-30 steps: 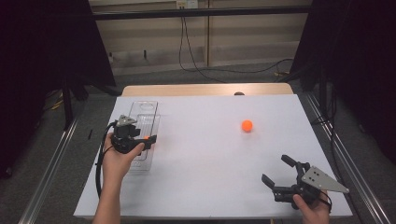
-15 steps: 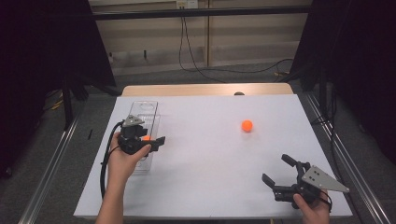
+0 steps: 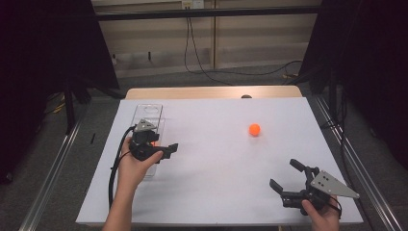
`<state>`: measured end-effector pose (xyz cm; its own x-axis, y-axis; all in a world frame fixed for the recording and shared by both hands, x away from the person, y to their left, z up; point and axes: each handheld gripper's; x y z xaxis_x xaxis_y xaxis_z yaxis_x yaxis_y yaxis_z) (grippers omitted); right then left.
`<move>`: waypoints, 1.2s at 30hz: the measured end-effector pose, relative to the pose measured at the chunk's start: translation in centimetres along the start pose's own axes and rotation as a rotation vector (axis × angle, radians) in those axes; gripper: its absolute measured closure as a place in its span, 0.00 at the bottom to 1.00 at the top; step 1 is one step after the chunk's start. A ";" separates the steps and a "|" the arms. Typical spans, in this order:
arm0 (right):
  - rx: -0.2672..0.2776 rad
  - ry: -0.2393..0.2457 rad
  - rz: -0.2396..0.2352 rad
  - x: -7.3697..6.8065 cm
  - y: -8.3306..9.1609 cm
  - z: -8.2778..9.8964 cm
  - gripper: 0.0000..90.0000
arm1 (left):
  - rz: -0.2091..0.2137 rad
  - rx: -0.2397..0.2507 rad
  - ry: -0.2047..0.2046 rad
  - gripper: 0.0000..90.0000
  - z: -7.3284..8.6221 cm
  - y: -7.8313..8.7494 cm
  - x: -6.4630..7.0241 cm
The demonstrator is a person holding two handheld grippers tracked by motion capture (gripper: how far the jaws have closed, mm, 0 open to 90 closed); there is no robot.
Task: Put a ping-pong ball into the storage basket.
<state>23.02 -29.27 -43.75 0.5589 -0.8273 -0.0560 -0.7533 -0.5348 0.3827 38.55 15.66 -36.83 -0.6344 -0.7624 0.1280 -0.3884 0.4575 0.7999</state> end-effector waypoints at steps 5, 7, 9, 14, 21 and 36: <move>-0.001 0.001 -0.002 0.0 0.0 0.0 0.03 | 0.014 -0.015 -0.022 0.19 -0.2 -0.5 0.6; -0.001 0.002 -0.002 0.0 0.0 0.0 0.03 | 0.007 -0.016 -0.029 0.18 -0.3 -0.7 0.8; 0.000 0.002 -0.001 0.0 0.0 0.0 0.03 | 0.021 -0.014 -0.025 0.17 -0.3 -0.8 1.0; -0.001 0.002 -0.001 0.0 0.0 0.0 0.03 | 0.037 -0.007 -0.023 0.17 -0.4 -1.2 1.4; 0.001 0.003 -0.002 0.0 0.1 0.0 0.03 | 0.041 -0.014 -0.038 0.15 -0.5 -1.5 1.8; 0.000 0.003 -0.002 0.0 0.1 0.0 0.03 | 0.059 -0.021 -0.055 0.13 -0.7 -2.2 2.7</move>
Point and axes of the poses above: each handheld gripper's, and its own axes: y roughly backward along the jaws, z roughly out of its underside, x roughly to its right, and after that the axes turned 14 degrees about -x, right-handed
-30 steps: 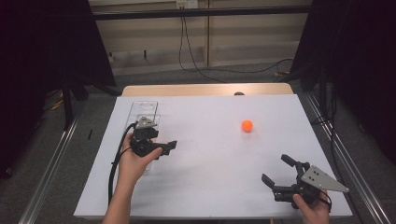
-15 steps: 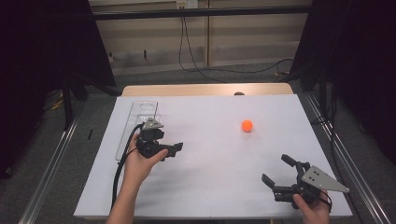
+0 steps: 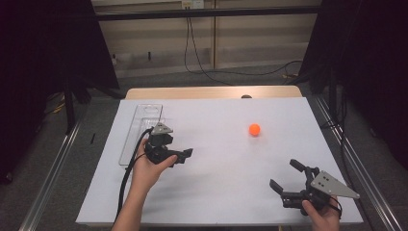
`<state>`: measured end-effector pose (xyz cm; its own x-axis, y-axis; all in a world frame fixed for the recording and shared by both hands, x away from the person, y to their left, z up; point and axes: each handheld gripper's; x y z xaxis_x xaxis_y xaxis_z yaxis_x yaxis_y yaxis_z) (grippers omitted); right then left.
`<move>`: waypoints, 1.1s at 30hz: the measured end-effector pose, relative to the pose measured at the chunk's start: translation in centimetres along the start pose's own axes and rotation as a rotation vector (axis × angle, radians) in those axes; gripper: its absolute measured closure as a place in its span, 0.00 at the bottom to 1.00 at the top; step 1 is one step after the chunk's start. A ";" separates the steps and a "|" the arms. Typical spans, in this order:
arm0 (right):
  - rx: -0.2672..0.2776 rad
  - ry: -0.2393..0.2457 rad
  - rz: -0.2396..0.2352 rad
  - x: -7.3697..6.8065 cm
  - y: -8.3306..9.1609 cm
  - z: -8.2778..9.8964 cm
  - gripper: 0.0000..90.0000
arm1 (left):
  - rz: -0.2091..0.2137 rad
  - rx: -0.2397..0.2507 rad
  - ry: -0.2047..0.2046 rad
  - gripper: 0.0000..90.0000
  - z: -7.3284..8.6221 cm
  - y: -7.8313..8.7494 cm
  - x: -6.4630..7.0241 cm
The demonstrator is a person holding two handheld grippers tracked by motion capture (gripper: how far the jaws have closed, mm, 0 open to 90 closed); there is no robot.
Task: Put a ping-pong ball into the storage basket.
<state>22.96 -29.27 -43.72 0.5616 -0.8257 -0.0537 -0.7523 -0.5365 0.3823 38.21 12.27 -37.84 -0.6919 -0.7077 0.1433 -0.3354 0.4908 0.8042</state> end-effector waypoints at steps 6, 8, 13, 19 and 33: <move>0.001 0.002 -0.002 0.0 0.0 0.0 0.03 | 0.001 0.004 -0.009 0.13 -0.1 -0.2 0.2; 0.000 0.001 -0.003 0.0 0.0 0.0 0.03 | 0.008 0.007 -0.011 0.13 -0.1 -0.3 0.4; 0.000 0.003 -0.003 0.0 0.0 0.0 0.03 | 0.014 0.004 -0.017 0.13 -0.2 -0.6 0.6; 0.002 0.003 -0.002 0.0 0.0 0.0 0.03 | 0.023 0.010 -0.019 0.13 -0.3 -0.8 0.8; 0.001 0.006 -0.003 0.0 0.0 0.0 0.03 | 0.043 0.004 -0.036 0.12 -0.5 -1.2 1.5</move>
Point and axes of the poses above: each handheld gripper's, and its own axes: y roughly backward along the jaws, z roughly out of its underside, x roughly to its right, and after that the axes turned 14 degrees about -x, right-handed
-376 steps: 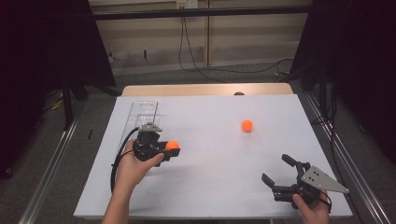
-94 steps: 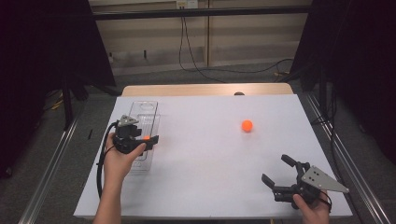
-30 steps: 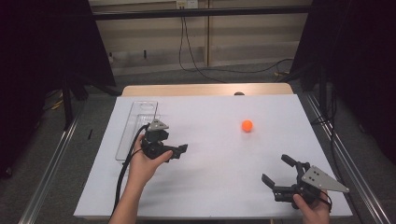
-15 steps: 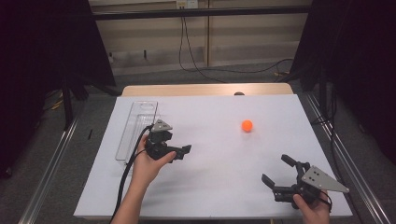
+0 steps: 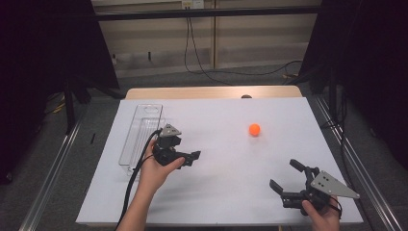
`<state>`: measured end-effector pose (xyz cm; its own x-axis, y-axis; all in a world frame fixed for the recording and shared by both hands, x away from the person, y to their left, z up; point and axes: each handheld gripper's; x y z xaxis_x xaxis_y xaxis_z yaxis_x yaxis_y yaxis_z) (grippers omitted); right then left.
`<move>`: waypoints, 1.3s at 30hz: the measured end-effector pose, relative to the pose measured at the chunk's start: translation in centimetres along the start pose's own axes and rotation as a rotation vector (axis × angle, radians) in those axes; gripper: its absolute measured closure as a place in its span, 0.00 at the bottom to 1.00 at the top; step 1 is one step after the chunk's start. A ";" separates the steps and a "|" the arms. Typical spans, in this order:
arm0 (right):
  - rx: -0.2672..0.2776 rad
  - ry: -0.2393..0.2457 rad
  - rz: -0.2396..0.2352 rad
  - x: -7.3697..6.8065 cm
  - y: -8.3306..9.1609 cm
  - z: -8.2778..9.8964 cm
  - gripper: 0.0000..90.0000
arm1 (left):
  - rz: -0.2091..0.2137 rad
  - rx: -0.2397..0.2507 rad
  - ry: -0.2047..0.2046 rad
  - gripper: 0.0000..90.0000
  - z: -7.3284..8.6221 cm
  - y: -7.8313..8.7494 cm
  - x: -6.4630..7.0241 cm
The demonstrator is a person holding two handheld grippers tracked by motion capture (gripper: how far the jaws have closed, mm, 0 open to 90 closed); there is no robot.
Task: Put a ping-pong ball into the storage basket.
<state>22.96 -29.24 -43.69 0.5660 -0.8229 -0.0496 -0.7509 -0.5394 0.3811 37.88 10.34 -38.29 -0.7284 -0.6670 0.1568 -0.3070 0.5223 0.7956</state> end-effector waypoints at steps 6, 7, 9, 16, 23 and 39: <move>-0.001 0.003 -0.002 0.0 0.0 0.0 0.03 | -0.001 -0.005 -0.013 0.12 -0.1 -0.3 0.3; -0.001 0.003 -0.001 0.0 0.0 0.0 0.03 | 0.002 -0.003 -0.012 0.12 -0.1 -0.3 0.4; -0.001 0.001 -0.001 0.0 0.0 0.0 0.03 | 0.004 -0.002 -0.016 0.12 -0.2 -0.4 0.5; -0.003 0.003 -0.003 -0.1 -0.1 0.0 0.03 | 0.005 0.000 -0.031 0.12 -0.5 -0.8 0.9; -0.001 0.000 0.001 0.0 -0.1 0.0 0.03 | 0.010 0.011 -0.036 0.12 -0.8 -1.2 1.3; 0.000 -0.001 0.001 0.0 -0.1 0.0 0.03 | 0.020 0.014 -0.046 0.12 -1.4 -2.2 1.9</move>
Point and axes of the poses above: each handheld gripper's, and its own axes: y roughly backward along the jaws, z roughly out of its underside, x roughly to its right, and after that the axes turned 14 degrees about -x, right-handed
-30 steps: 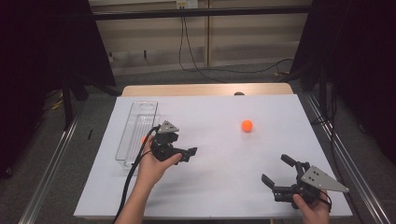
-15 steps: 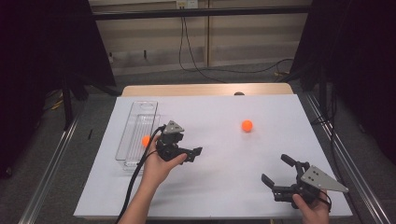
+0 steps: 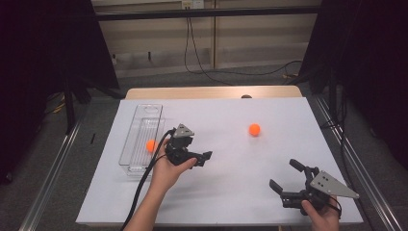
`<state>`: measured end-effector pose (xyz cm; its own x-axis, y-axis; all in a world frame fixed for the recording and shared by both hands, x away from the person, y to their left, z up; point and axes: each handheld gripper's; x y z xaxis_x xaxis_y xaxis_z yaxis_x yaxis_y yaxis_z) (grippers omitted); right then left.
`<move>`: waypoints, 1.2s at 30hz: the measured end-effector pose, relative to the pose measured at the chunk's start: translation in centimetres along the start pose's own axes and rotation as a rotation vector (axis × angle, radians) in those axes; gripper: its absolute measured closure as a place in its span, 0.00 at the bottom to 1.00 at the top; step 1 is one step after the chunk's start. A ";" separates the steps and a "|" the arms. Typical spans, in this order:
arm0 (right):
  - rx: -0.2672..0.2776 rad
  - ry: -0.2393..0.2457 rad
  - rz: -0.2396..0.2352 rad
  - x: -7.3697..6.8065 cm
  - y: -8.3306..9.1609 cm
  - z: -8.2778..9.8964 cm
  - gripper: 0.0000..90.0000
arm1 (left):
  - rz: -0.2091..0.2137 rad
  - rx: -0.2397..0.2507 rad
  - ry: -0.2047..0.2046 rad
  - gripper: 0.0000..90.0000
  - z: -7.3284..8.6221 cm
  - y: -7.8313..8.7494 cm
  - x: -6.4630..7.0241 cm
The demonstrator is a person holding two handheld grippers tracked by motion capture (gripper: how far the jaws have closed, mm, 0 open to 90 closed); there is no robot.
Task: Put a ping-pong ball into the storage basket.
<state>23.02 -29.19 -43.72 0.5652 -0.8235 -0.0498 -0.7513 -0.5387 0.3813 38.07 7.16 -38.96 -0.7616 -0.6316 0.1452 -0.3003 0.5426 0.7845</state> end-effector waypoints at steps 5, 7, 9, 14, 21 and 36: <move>-0.001 0.000 0.002 0.0 0.0 0.0 0.03 | 0.000 -0.004 -0.016 0.12 -0.3 -0.3 0.3; -0.001 -0.002 0.001 0.0 0.0 0.0 0.03 | 0.002 -0.007 -0.020 0.12 -0.5 -0.5 0.3; 0.000 -0.001 0.001 0.0 0.0 0.0 0.03 | 0.005 -0.002 -0.017 0.12 -0.6 -0.7 0.4; -0.001 0.000 0.002 0.1 0.0 0.0 0.03 | 0.014 0.004 -0.011 0.12 -0.8 -1.0 0.6; -0.001 -0.001 0.002 0.0 0.0 0.0 0.03 | 0.023 -0.003 -0.019 0.12 -1.1 -1.6 0.9; -0.002 -0.001 0.003 0.1 0.1 0.0 0.03 | 0.035 -0.008 -0.034 0.12 -1.7 -2.7 1.6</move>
<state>23.00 -29.28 -43.73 0.5625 -0.8253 -0.0498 -0.7524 -0.5360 0.3829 38.63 3.71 -39.77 -0.7907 -0.5929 0.1524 -0.2682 0.5594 0.7843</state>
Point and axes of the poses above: each handheld gripper's, and its own axes: y roughly backward along the jaws, z roughly out of its underside, x roughly to its right, and after that the axes turned 14 degrees about -x, right-handed
